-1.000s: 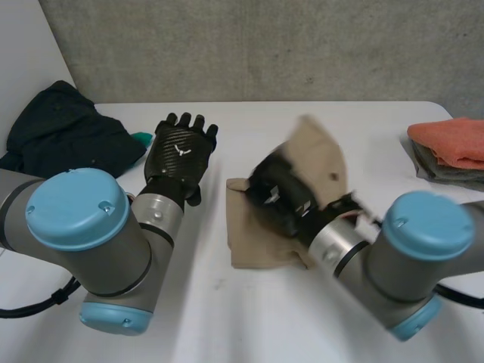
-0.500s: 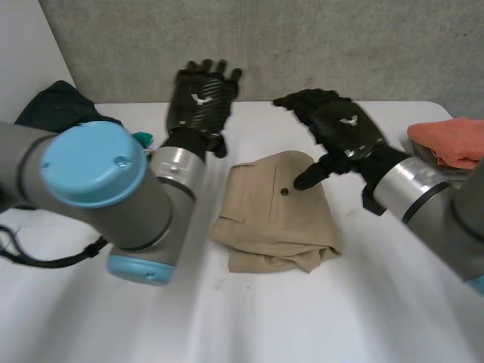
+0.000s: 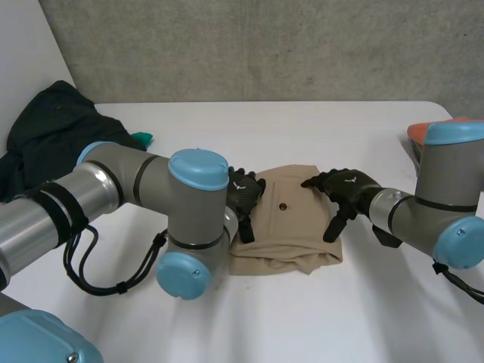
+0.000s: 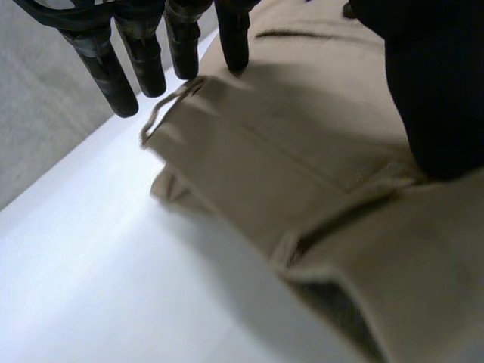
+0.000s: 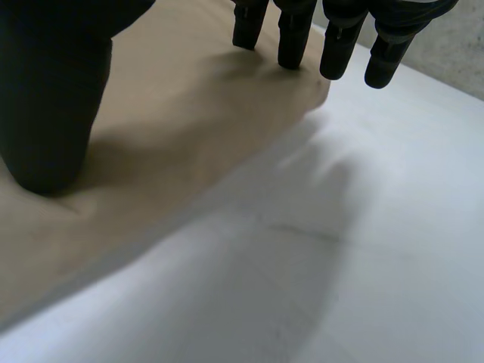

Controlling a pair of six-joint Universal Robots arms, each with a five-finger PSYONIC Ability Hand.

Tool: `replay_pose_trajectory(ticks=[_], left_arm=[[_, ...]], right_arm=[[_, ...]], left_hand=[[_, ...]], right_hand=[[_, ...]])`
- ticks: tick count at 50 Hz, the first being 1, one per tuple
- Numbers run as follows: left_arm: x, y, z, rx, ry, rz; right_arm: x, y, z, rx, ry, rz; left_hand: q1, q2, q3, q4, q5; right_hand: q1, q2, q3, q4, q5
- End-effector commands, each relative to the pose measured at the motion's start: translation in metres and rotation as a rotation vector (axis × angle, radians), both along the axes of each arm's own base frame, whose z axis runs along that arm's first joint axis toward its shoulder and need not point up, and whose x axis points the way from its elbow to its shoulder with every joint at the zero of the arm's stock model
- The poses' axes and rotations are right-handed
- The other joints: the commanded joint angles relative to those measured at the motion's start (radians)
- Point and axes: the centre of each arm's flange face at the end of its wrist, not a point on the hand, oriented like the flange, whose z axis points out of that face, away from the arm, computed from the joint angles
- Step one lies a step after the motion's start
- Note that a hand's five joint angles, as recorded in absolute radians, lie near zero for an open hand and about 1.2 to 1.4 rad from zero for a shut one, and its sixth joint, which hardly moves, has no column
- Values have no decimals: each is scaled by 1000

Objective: Fold the laundry.

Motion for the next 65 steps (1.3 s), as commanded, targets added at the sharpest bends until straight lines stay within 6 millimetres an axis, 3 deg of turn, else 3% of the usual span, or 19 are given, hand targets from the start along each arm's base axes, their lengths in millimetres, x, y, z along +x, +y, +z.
replay_pose_trajectory(ticks=[1,5,8,15,19,20,23,28,32,37,49,62,65], left_arm=[[8,6,1,42,-68,24],[7,12,5,58,-78,13],[3,20,24,36,-43,-5],[7,28,98,-68,119,-9],[13,37,124,-65,217,-38],[15,39,126,-56,230,-46],[24,44,135,-31,272,-73],[35,49,132,19,296,-112],[38,51,124,35,298,-130],[39,51,118,31,301,-130],[38,48,116,20,309,-128],[38,47,115,13,314,-128],[39,47,114,15,314,-126]], right_arm=[[-4,-4,-3,-69,121,-17],[7,5,11,-120,128,22],[12,11,32,-175,109,30],[7,23,60,-325,63,-1],[5,50,79,-438,36,-21],[7,66,78,-455,28,-9],[10,87,66,-452,19,26],[19,135,26,-406,21,123],[22,149,7,-395,21,155],[27,143,-18,-384,46,166],[43,110,-42,-466,73,161],[59,81,-37,-532,55,148],[64,73,-37,-541,50,146]], left_hand=[[12,-3,-10,1,-18],[12,-3,-10,1,-18],[3,-11,-19,-8,-27],[-11,-26,-33,-22,-42],[-11,-26,-33,-22,-42],[-11,-26,-33,-22,-42],[-6,-20,-28,-17,-36],[0,-14,-22,-11,-30],[0,-14,-22,-11,-30],[3,-11,-19,-8,-27],[3,-11,-19,-8,-27],[6,-8,-16,-5,-24],[6,-8,-16,-5,-24]], right_hand=[[-37,-29,-38,-39,-44],[-37,-29,-38,-39,-44],[-37,-29,-38,-39,-44],[-37,-29,-38,-39,-44],[-37,-29,-38,-39,-44],[-37,-29,-38,-39,-44],[-37,-29,-38,-39,-44],[-37,-29,-38,-39,-44],[-37,-29,-38,-39,-44],[-37,-29,-38,-39,-44],[-37,-29,-38,-39,-44],[49,58,49,48,42],[175,184,175,174,168]])
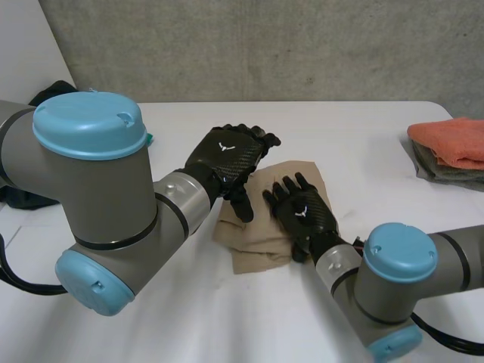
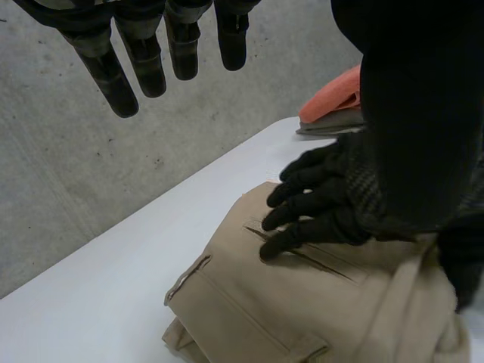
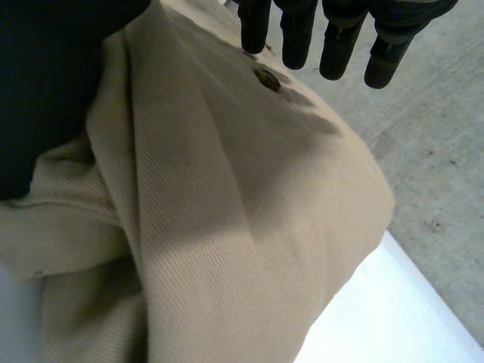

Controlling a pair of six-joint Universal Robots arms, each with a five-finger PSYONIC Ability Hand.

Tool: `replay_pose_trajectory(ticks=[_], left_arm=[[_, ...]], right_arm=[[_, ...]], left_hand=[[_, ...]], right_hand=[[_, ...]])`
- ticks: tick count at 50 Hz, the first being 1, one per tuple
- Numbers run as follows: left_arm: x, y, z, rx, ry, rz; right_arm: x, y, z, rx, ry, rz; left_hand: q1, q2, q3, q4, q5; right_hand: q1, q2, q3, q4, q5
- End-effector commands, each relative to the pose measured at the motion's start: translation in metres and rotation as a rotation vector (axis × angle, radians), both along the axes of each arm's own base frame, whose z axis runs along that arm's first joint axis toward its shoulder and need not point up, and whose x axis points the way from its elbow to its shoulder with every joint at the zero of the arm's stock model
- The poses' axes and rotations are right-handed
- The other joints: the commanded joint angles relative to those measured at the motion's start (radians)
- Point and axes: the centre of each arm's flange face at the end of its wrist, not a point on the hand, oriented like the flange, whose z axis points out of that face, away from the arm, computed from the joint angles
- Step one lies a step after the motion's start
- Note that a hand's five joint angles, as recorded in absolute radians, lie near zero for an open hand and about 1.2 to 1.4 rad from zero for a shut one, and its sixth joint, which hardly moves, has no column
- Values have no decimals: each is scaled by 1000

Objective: Fold the laundry.

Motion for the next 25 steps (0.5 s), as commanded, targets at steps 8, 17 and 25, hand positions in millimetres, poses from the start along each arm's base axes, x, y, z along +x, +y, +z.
replay_pose_trajectory(ticks=[8,17,25], left_arm=[[0,2,-2,6,-3,-4],[0,2,0,1,0,-5],[2,6,14,-27,26,-8]], right_arm=[[17,-31,12,-59,-42,-16],[25,-60,11,-49,-39,-40],[0,-117,89,-248,-149,-155]], left_hand=[[16,-8,-16,-5,-24],[16,-8,-16,-5,-24],[16,-8,-16,-5,-24]], right_hand=[[234,235,212,212,207],[1199,1199,1177,1177,1172],[1199,1199,1177,1177,1172]])
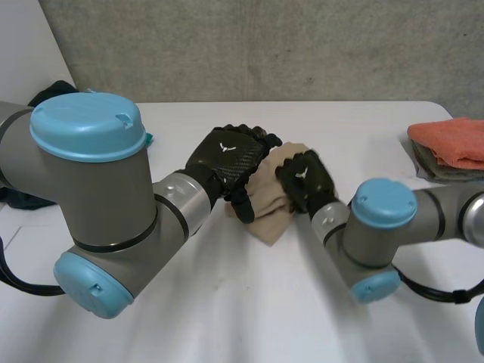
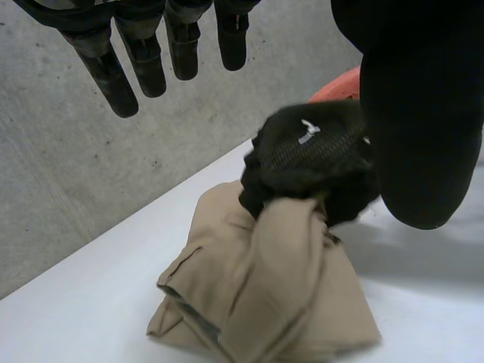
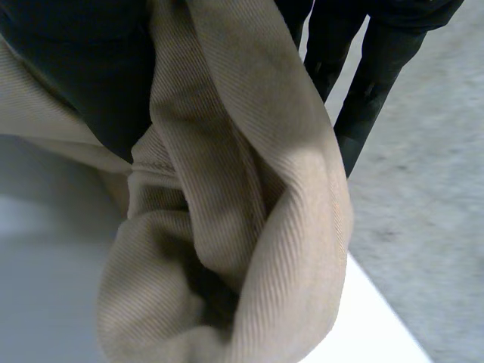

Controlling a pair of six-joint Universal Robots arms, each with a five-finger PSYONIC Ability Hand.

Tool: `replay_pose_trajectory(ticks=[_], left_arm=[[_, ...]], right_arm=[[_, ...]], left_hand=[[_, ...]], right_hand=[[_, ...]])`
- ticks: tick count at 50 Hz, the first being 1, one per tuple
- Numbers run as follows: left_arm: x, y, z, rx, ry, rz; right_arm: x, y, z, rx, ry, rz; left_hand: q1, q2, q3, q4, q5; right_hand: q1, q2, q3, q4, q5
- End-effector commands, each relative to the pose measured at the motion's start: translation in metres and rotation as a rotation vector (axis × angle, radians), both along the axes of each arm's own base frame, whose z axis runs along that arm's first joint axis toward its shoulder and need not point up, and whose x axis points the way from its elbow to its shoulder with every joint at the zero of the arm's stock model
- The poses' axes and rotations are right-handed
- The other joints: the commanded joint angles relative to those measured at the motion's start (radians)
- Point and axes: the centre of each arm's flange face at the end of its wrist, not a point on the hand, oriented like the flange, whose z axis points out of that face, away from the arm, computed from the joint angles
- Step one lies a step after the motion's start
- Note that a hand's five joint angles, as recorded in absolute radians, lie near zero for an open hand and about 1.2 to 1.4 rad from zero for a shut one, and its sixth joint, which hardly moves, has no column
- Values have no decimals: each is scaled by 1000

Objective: Fold the laundry.

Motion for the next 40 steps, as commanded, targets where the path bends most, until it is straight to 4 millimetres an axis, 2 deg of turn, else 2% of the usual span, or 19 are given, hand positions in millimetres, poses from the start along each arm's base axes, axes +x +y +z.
replay_pose_trajectory(ticks=[1,6,9,10,12,13,16,17,18,20,21,23,24,27,28,31,32,35,40], left_arm=[[2,3,16,-33,31,-3],[1,7,25,-48,63,-13],[1,8,28,-48,80,-16],[0,9,28,-47,83,-17],[-1,13,29,-46,88,-27],[-2,14,29,-46,88,-30],[-5,19,29,-44,89,-52],[-5,20,29,-44,90,-56],[-6,21,29,-41,90,-59],[-6,22,28,-36,88,-63],[-6,23,27,-35,87,-66],[-7,25,26,-33,85,-69],[-7,26,26,-31,85,-72],[-7,27,24,-27,80,-74],[-7,27,23,-25,79,-74],[-7,26,21,-21,75,-74],[-7,26,21,-20,74,-74],[-8,26,19,-17,72,-74],[-8,26,17,-13,68,-73]], right_arm=[[-25,-56,76,-194,-104,-109],[-63,-99,118,-308,-148,-188],[-82,-117,132,-337,-182,-205],[-99,-129,141,-344,-216,-211],[-118,-141,150,-351,-256,-218],[-140,-153,158,-355,-295,-235],[-178,-171,164,-358,-334,-263],[-201,-180,165,-356,-349,-277],[-213,-185,163,-349,-355,-285],[-231,-193,155,-330,-358,-291],[-247,-201,146,-314,-354,-291],[-262,-208,133,-287,-351,-293],[-277,-213,119,-262,-339,-291],[-294,-221,90,-209,-326,-285],[-302,-224,68,-171,-318,-272],[-318,-229,42,-140,-314,-279],[-328,-231,29,-132,-311,-289],[-344,-234,8,-142,-303,-315],[-356,-234,-12,-134,-302,-329]], left_hand=[[16,-8,-16,-5,-24],[16,-8,-16,-5,-24],[13,-11,-19,-8,-27],[13,-11,-19,-8,-27],[13,-11,-19,-8,-27],[13,-11,-19,-8,-27],[13,-11,-19,-8,-27],[13,-11,-19,-8,-27],[13,-11,-19,-8,-27],[13,-11,-19,-8,-27],[13,-11,-19,-8,-27],[13,-11,-19,-8,-27],[13,-11,-19,-8,-27],[13,-11,-19,-8,-27],[13,-11,-19,-8,-27],[16,-8,-16,-5,-24],[16,-8,-16,-5,-24],[16,-8,-16,-5,-24],[16,-8,-16,-5,-24]], right_hand=[[411,276,257,246,347],[411,276,257,246,347],[411,276,257,246,347],[411,276,257,246,347],[411,276,257,246,347],[411,276,257,246,347],[411,276,257,246,347],[411,276,257,246,347],[411,276,257,246,347],[411,276,257,246,347],[411,276,257,246,347],[411,276,257,246,347],[411,276,257,246,347],[411,276,257,246,347],[411,276,257,246,347],[411,276,257,246,347],[411,276,257,246,347],[411,276,257,246,347],[411,276,257,246,347]])
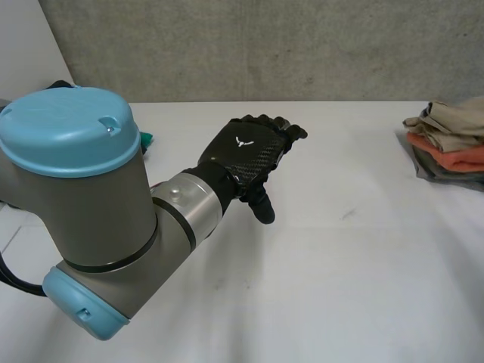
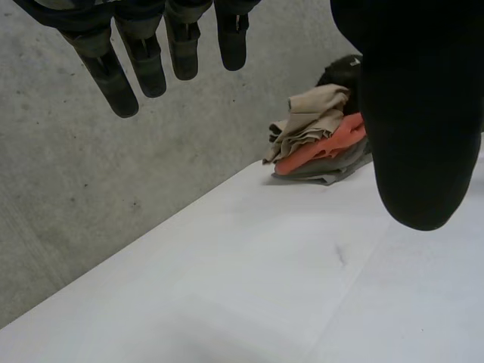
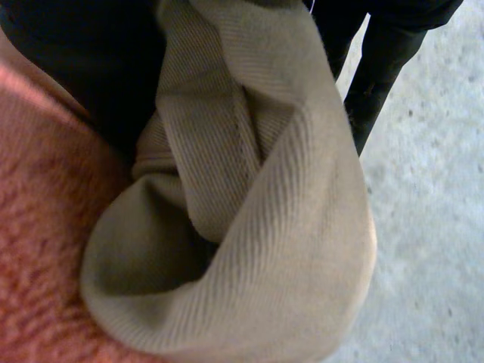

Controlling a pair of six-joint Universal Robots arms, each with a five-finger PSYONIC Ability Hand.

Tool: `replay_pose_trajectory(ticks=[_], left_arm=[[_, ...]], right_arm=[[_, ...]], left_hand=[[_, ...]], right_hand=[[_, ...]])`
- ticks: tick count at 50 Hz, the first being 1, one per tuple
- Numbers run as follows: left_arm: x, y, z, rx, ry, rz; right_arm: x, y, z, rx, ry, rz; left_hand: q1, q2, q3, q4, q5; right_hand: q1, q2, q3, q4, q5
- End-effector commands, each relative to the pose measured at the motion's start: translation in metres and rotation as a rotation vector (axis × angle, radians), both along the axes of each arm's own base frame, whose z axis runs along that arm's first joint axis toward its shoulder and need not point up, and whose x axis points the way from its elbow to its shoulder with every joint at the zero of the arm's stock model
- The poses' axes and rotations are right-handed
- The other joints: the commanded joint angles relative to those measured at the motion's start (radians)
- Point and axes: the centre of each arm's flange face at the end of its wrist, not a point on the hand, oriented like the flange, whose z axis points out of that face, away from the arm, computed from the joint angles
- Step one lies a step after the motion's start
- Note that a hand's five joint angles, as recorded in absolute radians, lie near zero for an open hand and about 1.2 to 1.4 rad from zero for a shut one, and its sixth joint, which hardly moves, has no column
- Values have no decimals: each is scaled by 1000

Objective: Fold the laundry.

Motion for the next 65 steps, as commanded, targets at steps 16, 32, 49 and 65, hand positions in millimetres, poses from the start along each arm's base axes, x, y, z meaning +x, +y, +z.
replay_pose_trajectory(ticks=[16,32,49,65], left_arm=[[-6,15,2,2,8,-74],[-1,29,25,-52,62,-109],[65,-53,78,-249,169,228],[227,-274,-41,-293,-159,732]], right_arm=[[-14,19,25,10,-25,-127],[-62,76,106,223,152,-655],[127,173,184,-260,69,-24],[227,269,55,203,206,372]], left_hand=[[16,-8,-16,-5,-24],[-2,-26,-33,-22,-41],[-2,-26,-33,-22,-42],[16,-9,-16,-5,-24]], right_hand=[[-854,-969,-978,-997,-925],[-854,-969,-978,-997,-925],[-854,-969,-978,-997,-925],[-854,-969,-978,-997,-925]])
